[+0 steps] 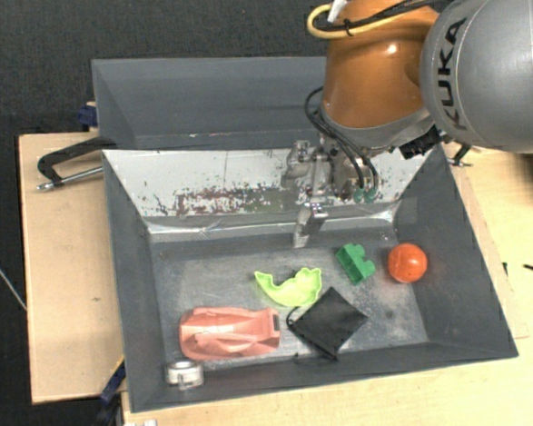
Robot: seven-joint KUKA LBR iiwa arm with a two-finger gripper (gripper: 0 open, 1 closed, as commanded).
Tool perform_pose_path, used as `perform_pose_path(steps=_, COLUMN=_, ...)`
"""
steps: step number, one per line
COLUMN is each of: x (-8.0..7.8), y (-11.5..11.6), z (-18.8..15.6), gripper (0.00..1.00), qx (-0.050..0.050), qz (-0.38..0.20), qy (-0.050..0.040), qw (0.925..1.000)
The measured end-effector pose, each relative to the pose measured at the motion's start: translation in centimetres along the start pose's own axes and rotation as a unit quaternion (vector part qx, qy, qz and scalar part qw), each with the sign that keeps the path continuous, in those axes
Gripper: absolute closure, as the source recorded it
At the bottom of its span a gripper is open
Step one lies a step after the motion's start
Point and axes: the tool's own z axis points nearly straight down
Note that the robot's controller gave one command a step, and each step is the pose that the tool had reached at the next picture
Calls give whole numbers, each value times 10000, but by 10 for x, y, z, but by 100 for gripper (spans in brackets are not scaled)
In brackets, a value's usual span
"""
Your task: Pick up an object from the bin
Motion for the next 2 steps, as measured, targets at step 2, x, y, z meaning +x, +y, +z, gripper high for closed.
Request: perform_pose_path(steps=2, x=70, y=-2, z=75, gripper=0, qx=5, qz=-695, qy=40, qw=9976)
